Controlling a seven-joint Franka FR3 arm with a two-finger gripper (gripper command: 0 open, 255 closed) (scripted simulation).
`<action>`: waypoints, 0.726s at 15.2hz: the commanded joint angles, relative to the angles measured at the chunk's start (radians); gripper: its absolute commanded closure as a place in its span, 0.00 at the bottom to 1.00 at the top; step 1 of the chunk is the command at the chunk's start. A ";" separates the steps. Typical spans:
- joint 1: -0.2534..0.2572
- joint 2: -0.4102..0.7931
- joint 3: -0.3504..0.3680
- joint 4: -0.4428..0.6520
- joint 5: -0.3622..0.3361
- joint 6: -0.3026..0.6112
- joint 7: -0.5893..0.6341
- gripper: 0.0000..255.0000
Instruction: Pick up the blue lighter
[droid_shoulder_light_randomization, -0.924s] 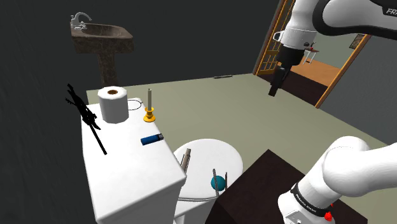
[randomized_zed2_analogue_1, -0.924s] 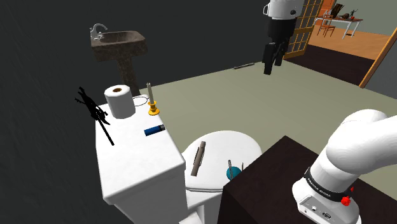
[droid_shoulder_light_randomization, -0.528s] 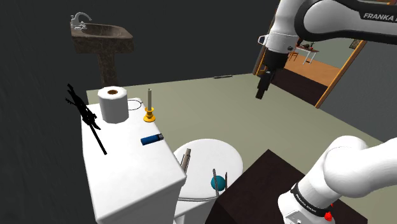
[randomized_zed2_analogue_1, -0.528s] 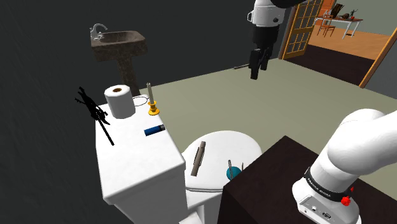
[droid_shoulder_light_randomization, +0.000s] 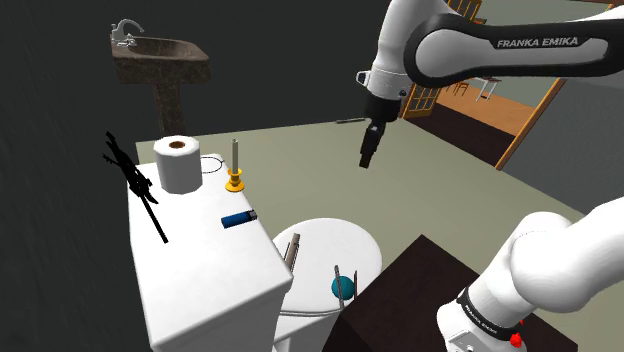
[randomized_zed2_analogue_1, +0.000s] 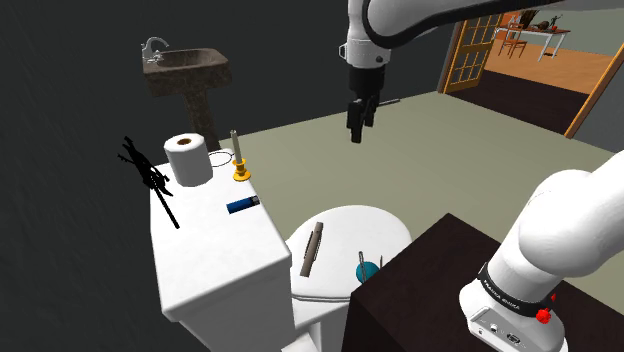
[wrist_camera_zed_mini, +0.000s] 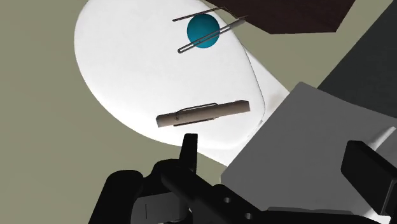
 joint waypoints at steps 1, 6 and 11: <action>0.015 0.064 0.020 0.029 0.003 0.038 -0.004 0.00; 0.052 0.214 0.069 0.104 -0.001 0.116 -0.013 0.00; 0.088 0.366 0.117 0.198 -0.022 0.177 -0.016 0.00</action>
